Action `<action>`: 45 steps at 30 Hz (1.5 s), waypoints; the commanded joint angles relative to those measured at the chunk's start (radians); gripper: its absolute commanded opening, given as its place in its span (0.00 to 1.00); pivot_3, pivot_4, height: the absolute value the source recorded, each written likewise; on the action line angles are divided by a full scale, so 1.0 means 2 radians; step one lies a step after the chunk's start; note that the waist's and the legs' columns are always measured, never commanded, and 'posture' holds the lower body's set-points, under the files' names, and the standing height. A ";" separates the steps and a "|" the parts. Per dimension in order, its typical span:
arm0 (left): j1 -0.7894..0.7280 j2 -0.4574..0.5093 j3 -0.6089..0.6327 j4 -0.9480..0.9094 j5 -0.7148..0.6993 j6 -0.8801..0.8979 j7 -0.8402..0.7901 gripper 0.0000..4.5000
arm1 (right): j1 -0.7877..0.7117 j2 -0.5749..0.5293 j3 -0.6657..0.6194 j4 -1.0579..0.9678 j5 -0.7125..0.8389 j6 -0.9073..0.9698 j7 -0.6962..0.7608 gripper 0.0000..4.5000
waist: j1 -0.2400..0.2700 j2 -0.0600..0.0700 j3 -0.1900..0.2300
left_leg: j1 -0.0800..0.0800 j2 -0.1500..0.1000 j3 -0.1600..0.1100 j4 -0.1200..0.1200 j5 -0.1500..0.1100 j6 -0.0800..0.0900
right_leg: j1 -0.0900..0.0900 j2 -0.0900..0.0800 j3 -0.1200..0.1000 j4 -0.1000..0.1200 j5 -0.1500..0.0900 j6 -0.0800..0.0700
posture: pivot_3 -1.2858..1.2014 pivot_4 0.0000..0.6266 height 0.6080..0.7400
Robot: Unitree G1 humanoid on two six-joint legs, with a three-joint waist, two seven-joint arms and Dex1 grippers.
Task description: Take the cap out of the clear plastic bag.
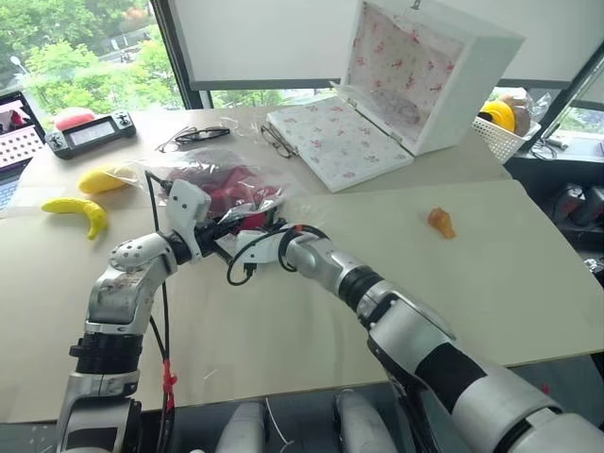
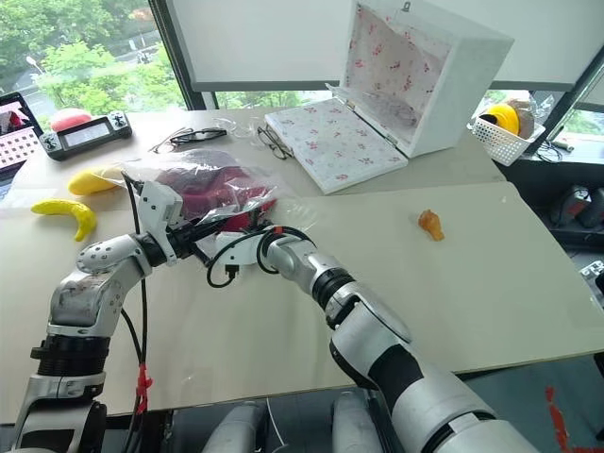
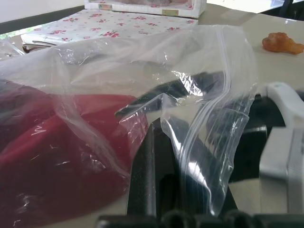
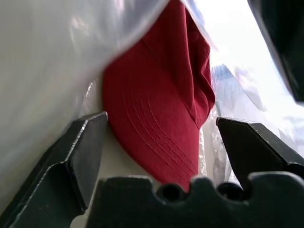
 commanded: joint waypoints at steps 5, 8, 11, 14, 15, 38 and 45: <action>-0.012 0.004 0.004 -0.010 -0.006 0.000 -0.003 0.01 | -0.018 0.004 0.002 0.003 -0.020 0.051 -0.025 1.00 | -0.003 0.000 0.000 | 0.000 0.000 0.000 0.000 0.000 0.000 | 0.000 0.000 0.000 0.000 0.000 0.000 | 0.52 0.24 1.00; -0.012 0.003 0.004 -0.014 -0.007 0.003 -0.002 0.01 | -0.021 0.021 0.007 0.009 -0.028 0.061 -0.038 1.00 | -0.010 0.000 0.000 | 0.000 0.000 0.000 0.000 0.000 0.000 | 0.000 0.000 0.000 0.001 0.000 0.000 | 0.52 0.24 1.00; -0.010 0.003 0.004 -0.018 -0.009 0.005 -0.002 0.01 | -0.028 0.035 0.006 0.019 -0.032 0.075 -0.049 1.00 | -0.012 0.000 0.000 | 0.000 0.000 0.000 0.000 0.000 0.000 | 0.000 0.000 0.000 0.001 0.000 0.000 | 0.52 0.24 1.00; -0.008 0.002 0.004 -0.022 -0.010 0.008 -0.003 0.01 | -0.040 0.051 0.005 0.030 -0.034 0.093 -0.053 1.00 | -0.012 0.000 0.000 | 0.001 0.000 0.000 0.000 0.000 0.000 | 0.000 0.000 0.000 0.002 0.000 0.000 | 0.52 0.24 1.00; -0.008 0.002 0.004 -0.024 -0.010 0.009 -0.002 0.01 | -0.042 0.055 0.004 0.034 -0.034 0.097 -0.053 1.00 | -0.012 0.000 0.000 | 0.001 0.000 0.000 0.000 0.000 0.000 | 0.000 0.000 0.000 0.002 0.000 0.000 | 0.52 0.24 1.00; -0.008 0.000 0.002 -0.030 -0.009 0.014 -0.002 0.00 | -0.047 0.064 0.008 0.042 -0.040 0.098 -0.056 0.01 | -0.012 0.000 0.000 | 0.001 0.000 0.000 0.000 0.000 0.000 | 0.000 0.000 0.000 0.002 0.000 0.000 | 0.52 0.24 1.00; -0.007 -0.003 -0.001 -0.033 -0.009 0.015 -0.001 0.00 | -0.040 0.055 0.016 0.031 -0.052 0.063 -0.070 0.01 | -0.013 0.000 0.000 | 0.001 0.000 0.000 0.000 0.000 0.000 | 0.000 0.000 0.000 0.002 0.000 0.000 | 0.52 0.24 1.00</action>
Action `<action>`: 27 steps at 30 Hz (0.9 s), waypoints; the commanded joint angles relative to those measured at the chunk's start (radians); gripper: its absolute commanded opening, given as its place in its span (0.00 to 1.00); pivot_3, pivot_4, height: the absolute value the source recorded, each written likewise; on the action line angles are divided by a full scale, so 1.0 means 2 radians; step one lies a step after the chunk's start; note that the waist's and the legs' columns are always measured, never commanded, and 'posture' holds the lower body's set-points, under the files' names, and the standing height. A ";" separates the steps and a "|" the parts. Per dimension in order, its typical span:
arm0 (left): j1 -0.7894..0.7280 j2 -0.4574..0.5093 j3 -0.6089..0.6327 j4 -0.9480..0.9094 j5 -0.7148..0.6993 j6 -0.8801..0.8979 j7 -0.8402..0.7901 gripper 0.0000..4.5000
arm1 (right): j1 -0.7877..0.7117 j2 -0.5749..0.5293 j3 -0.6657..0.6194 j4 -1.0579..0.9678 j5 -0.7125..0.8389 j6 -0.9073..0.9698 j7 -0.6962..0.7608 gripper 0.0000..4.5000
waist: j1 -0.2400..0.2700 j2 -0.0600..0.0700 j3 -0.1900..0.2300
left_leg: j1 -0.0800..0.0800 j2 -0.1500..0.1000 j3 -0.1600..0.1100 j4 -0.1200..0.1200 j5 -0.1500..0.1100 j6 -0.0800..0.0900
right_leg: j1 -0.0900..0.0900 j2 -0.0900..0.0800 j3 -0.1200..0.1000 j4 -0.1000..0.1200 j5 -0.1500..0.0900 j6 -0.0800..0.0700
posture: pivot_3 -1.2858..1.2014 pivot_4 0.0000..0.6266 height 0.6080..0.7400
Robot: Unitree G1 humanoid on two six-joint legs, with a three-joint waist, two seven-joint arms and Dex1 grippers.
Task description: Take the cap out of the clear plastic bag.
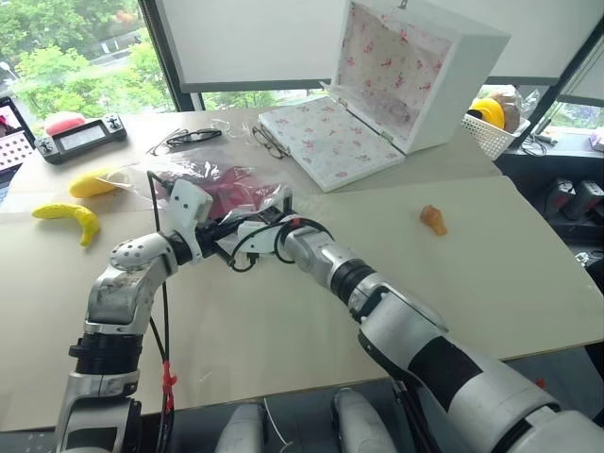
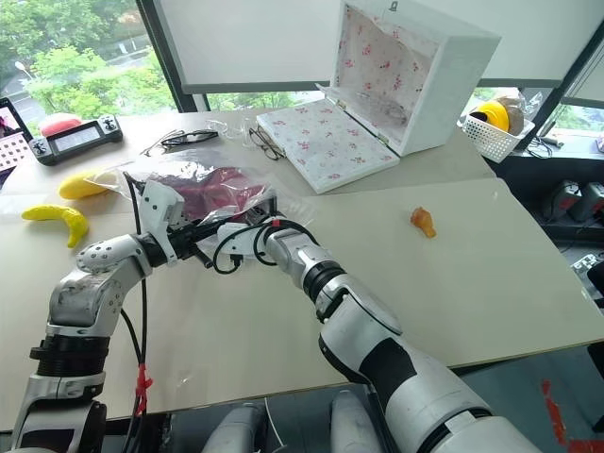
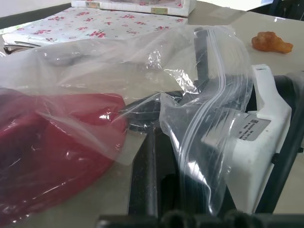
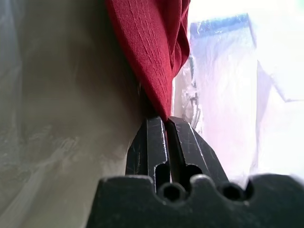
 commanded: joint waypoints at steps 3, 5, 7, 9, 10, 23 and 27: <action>-0.004 -0.005 -0.004 -0.018 -0.008 -0.004 -0.003 0.00 | 0.039 -0.027 0.015 -0.055 -0.010 -0.083 -0.020 0.01 | 0.001 0.000 0.000 | 0.000 0.000 0.000 0.000 0.000 0.000 | 0.000 0.000 0.000 0.000 0.000 0.000 | 0.52 0.24 1.00; -0.004 -0.006 -0.006 -0.015 -0.007 -0.005 -0.004 0.00 | 0.065 -0.047 0.015 -0.085 -0.008 -0.104 -0.020 0.01 | 0.001 0.000 0.000 | 0.000 0.000 0.000 0.000 0.000 0.000 | 0.000 0.000 0.000 0.000 0.000 0.000 | 0.52 0.24 1.00; -0.005 -0.008 -0.008 -0.011 -0.007 -0.005 -0.005 0.00 | 0.093 -0.068 0.005 -0.127 0.003 -0.110 -0.009 0.01 | 0.001 0.000 0.000 | -0.001 0.000 0.000 0.000 0.000 0.000 | 0.000 0.000 0.000 0.000 0.000 0.000 | 0.52 0.24 1.00; -0.005 -0.009 -0.011 -0.009 -0.006 -0.006 -0.006 0.00 | 0.119 -0.086 -0.004 -0.168 0.011 -0.104 0.004 0.01 | 0.001 0.000 0.000 | -0.001 0.000 0.000 0.000 0.000 0.000 | 0.000 0.000 0.000 0.000 0.000 0.000 | 0.52 0.24 1.00; -0.007 -0.010 -0.012 -0.007 -0.006 -0.006 -0.006 0.00 | 0.134 -0.097 -0.009 -0.190 0.015 -0.096 0.014 0.01 | 0.001 0.000 0.000 | 0.000 0.000 0.000 0.000 0.000 0.000 | 0.000 0.000 0.000 0.000 0.000 0.000 | 0.52 0.24 1.00; -0.020 -0.017 -0.023 0.008 -0.005 -0.008 -0.012 0.00 | 0.302 -0.191 -0.067 -0.468 0.029 0.014 0.122 0.01 | 0.009 0.000 0.000 | 0.000 0.000 0.000 0.001 0.000 0.000 | 0.001 0.000 0.000 0.000 0.000 0.000 | 0.52 0.24 1.00; -0.023 -0.019 -0.025 0.016 -0.004 -0.010 -0.013 0.00 | 0.371 -0.215 -0.101 -0.599 0.076 0.029 0.175 0.01 | 0.016 0.000 0.000 | 0.000 0.000 0.000 0.001 0.000 0.000 | 0.001 0.000 0.000 -0.001 0.000 0.000 | 0.52 0.24 1.00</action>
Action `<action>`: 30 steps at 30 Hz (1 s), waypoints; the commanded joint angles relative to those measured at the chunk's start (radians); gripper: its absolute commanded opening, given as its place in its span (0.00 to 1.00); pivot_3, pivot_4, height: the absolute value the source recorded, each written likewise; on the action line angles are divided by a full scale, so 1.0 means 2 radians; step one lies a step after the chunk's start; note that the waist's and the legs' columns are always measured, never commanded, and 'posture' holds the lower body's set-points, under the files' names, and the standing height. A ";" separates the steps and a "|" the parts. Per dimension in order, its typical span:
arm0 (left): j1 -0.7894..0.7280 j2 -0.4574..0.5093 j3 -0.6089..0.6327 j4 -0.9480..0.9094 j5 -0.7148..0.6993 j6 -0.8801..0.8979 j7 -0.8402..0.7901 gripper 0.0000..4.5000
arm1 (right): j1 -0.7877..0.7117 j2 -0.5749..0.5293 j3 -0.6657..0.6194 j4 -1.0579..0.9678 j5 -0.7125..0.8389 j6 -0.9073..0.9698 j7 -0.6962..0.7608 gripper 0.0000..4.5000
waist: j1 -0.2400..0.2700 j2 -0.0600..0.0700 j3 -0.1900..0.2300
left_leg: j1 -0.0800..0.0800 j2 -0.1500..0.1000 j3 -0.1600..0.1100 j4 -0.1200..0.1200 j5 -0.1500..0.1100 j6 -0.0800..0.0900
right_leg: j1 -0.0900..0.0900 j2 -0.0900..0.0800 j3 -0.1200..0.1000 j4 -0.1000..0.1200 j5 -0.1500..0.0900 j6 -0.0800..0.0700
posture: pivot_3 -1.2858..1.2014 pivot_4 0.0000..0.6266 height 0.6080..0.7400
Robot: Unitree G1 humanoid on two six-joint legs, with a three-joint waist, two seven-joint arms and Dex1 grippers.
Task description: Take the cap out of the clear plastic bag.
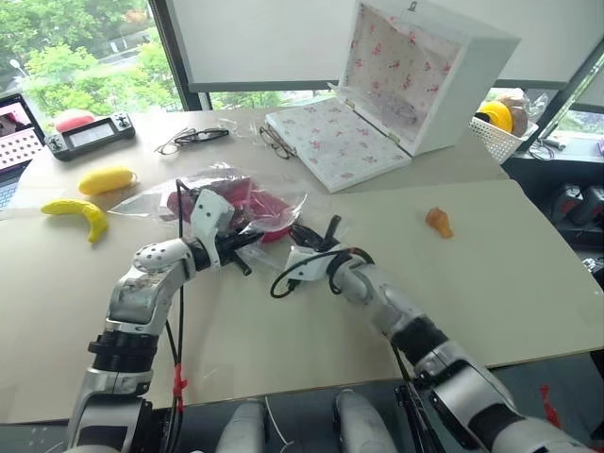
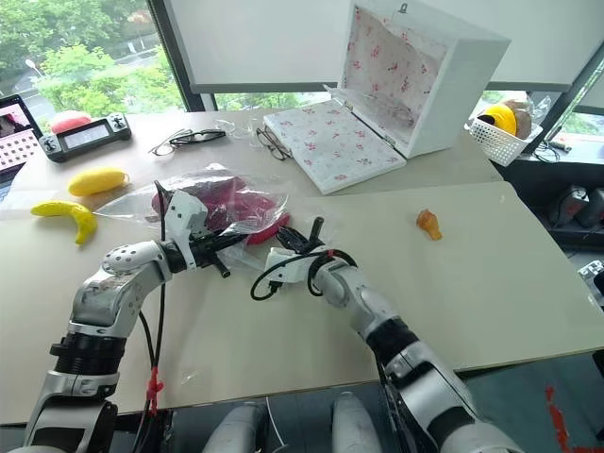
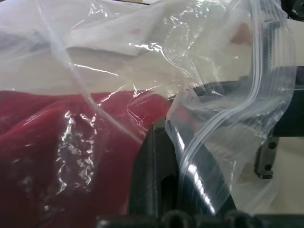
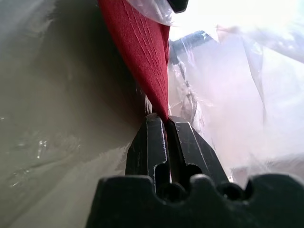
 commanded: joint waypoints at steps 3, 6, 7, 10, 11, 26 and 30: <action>-0.014 0.003 0.013 0.000 -0.003 -0.010 0.001 0.00 | 0.090 -0.027 -0.055 -0.171 0.085 0.037 0.092 0.01 | 0.004 0.000 0.000 | 0.000 0.000 0.000 0.000 0.000 0.000 | 0.000 0.000 0.000 -0.001 0.000 0.000 | 0.52 0.24 1.00; -0.014 0.002 0.013 0.000 -0.003 -0.010 0.000 0.00 | 0.112 -0.045 -0.071 -0.225 0.095 0.067 0.131 0.01 | 0.005 0.000 0.000 | 0.000 0.000 0.000 0.001 0.000 0.000 | 0.001 0.000 0.000 -0.001 0.000 0.000 | 0.52 0.24 1.00; -0.014 0.002 0.013 0.001 -0.002 -0.011 0.000 0.00 | 0.117 -0.045 -0.079 -0.239 0.103 0.079 0.140 0.01 | 0.006 0.000 0.000 | 0.000 0.000 0.000 0.001 0.000 0.000 | 0.001 0.000 0.000 -0.001 0.000 0.000 | 0.52 0.24 1.00; -0.014 0.000 0.011 0.003 -0.001 -0.011 0.000 0.00 | 0.117 -0.038 -0.108 -0.269 0.118 0.140 0.157 0.01 | 0.006 0.000 0.000 | 0.001 0.000 0.000 0.001 0.000 0.000 | 0.002 0.000 0.000 -0.001 0.000 0.000 | 0.52 0.24 1.00; -0.014 0.000 0.011 0.004 -0.001 -0.011 0.000 0.00 | 0.114 -0.036 -0.115 -0.270 0.118 0.157 0.157 0.01 | 0.006 0.000 0.000 | 0.001 0.000 0.000 0.001 0.000 0.000 | 0.002 0.000 0.000 -0.001 0.000 0.000 | 0.52 0.24 1.00; -0.017 -0.003 0.007 0.010 0.002 -0.015 0.001 0.00 | 0.074 0.008 -0.060 -0.263 0.073 0.222 0.152 0.01 | 0.012 0.000 0.000 | 0.006 0.000 0.000 0.000 0.000 0.000 | 0.008 0.000 -0.001 -0.003 -0.002 0.003 | 0.52 0.24 1.00; -0.017 -0.002 0.007 0.010 0.003 -0.015 0.001 0.00 | 0.069 -0.023 -0.057 -0.270 0.025 0.251 0.162 0.01 | 0.013 0.000 0.000 | 0.006 0.000 0.000 0.000 0.000 0.000 | 0.008 0.000 -0.001 -0.003 -0.002 0.003 | 0.52 0.24 1.00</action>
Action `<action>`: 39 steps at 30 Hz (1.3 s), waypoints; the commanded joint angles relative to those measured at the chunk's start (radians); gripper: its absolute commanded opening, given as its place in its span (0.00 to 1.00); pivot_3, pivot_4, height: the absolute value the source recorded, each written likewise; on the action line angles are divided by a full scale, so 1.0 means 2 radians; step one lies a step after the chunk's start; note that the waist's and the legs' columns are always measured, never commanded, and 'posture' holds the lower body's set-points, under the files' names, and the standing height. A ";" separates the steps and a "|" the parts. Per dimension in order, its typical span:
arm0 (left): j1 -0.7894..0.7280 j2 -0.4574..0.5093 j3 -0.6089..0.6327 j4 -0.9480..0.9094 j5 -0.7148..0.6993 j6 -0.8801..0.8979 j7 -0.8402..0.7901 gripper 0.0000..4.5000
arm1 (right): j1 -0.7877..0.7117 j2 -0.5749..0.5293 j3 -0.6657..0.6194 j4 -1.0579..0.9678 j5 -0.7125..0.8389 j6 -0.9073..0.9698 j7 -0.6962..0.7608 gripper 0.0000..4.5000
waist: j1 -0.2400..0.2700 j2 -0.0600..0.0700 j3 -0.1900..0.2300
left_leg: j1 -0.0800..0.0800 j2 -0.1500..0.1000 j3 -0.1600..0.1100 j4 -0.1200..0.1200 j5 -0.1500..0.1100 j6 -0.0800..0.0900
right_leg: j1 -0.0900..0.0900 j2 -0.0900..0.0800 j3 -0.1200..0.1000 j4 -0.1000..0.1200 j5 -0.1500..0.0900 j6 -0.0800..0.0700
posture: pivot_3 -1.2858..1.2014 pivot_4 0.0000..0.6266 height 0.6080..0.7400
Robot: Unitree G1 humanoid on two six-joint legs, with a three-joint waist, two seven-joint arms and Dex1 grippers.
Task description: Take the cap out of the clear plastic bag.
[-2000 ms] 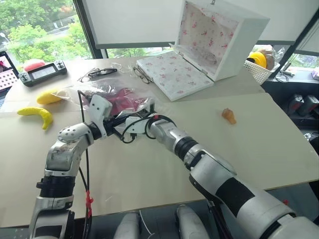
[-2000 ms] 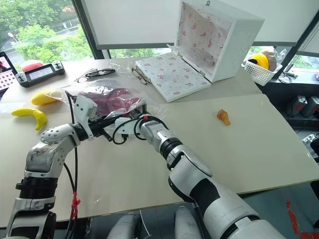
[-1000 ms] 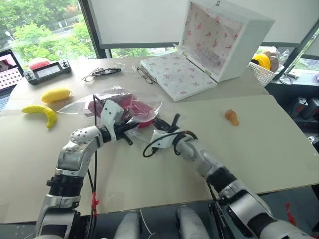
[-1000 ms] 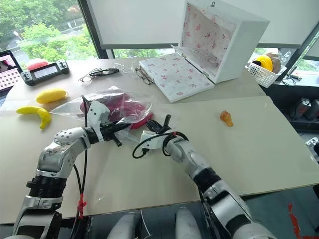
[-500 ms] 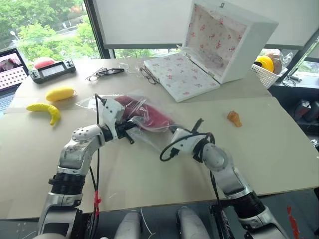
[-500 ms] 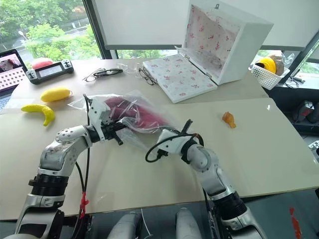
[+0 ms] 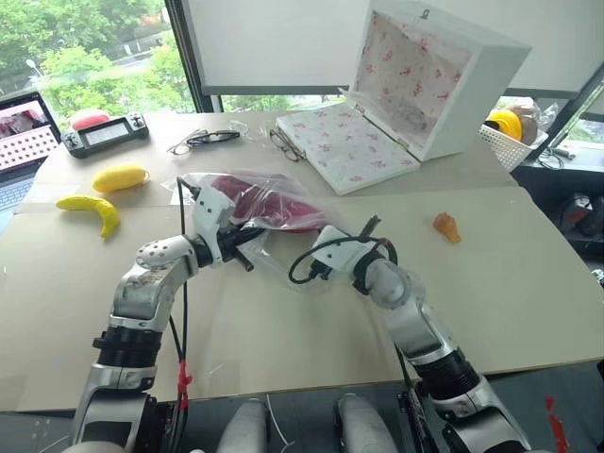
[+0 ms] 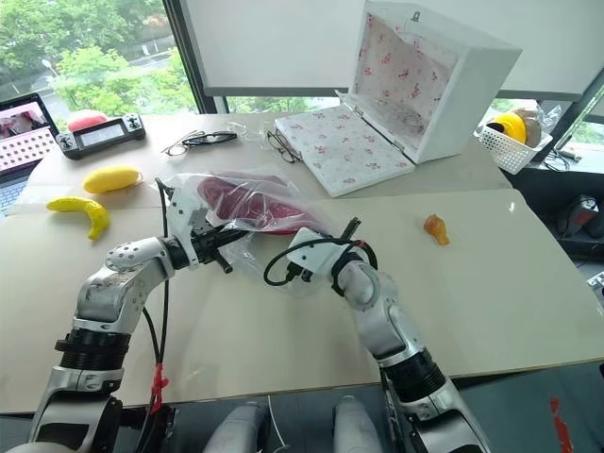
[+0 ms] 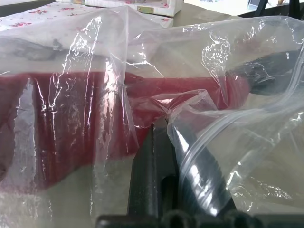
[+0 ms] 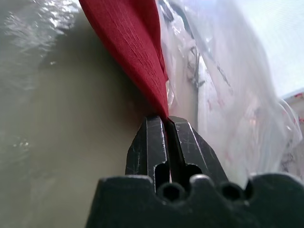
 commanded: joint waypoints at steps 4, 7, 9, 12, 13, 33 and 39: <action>-0.008 0.002 0.002 -0.003 0.005 -0.007 0.004 0.00 | -0.006 -0.049 -0.002 -0.050 -0.075 0.077 0.046 0.01 | 0.001 0.000 0.000 | 0.000 0.000 0.000 0.000 0.000 0.000 | 0.000 0.000 0.000 0.000 0.000 0.000 | 0.52 0.24 1.00; -0.008 0.000 0.001 -0.005 0.006 -0.007 0.008 0.00 | -0.001 -0.048 -0.012 -0.084 -0.075 0.108 0.068 0.01 | 0.001 0.000 0.000 | 0.000 0.000 0.000 0.000 0.000 0.000 | 0.000 0.000 0.000 0.000 0.000 0.001 | 0.52 0.24 1.00; -0.007 0.000 0.001 -0.006 0.007 -0.007 0.009 0.00 | 0.001 -0.050 -0.015 -0.106 -0.073 0.123 0.086 0.01 | 0.001 0.000 0.000 | 0.000 0.000 0.000 0.000 0.000 0.000 | 0.000 0.000 0.000 0.000 0.000 0.001 | 0.52 0.24 1.00; -0.007 0.000 0.002 -0.005 0.009 -0.007 0.010 0.00 | 0.011 -0.054 -0.019 -0.139 -0.053 0.126 0.111 0.01 | 0.002 0.000 0.000 | -0.001 0.000 0.000 0.000 0.000 0.000 | 0.000 0.000 0.000 -0.001 0.000 0.001 | 0.52 0.24 1.00; -0.007 0.000 0.003 -0.005 0.009 -0.008 0.010 0.00 | 0.017 -0.053 -0.025 -0.148 -0.041 0.126 0.115 0.01 | 0.002 0.000 0.000 | -0.001 0.000 0.000 0.000 0.000 0.000 | 0.000 0.000 0.000 -0.001 0.000 0.001 | 0.52 0.24 1.00; -0.006 0.000 0.003 -0.001 0.013 -0.008 0.010 0.00 | 0.094 -0.114 -0.173 -0.370 0.250 0.253 0.261 0.01 | 0.004 0.000 0.000 | -0.002 0.000 -0.001 0.000 0.000 0.000 | 0.000 0.000 -0.001 -0.004 0.000 0.001 | 0.52 0.24 1.00; -0.006 0.001 0.003 -0.001 0.013 -0.007 0.010 0.00 | 0.055 -0.127 -0.269 -0.431 0.389 0.358 0.300 0.01 | 0.005 0.000 0.000 | -0.003 0.000 -0.001 0.000 0.000 0.000 | 0.000 0.000 -0.002 -0.004 0.000 0.001 | 0.52 0.24 1.00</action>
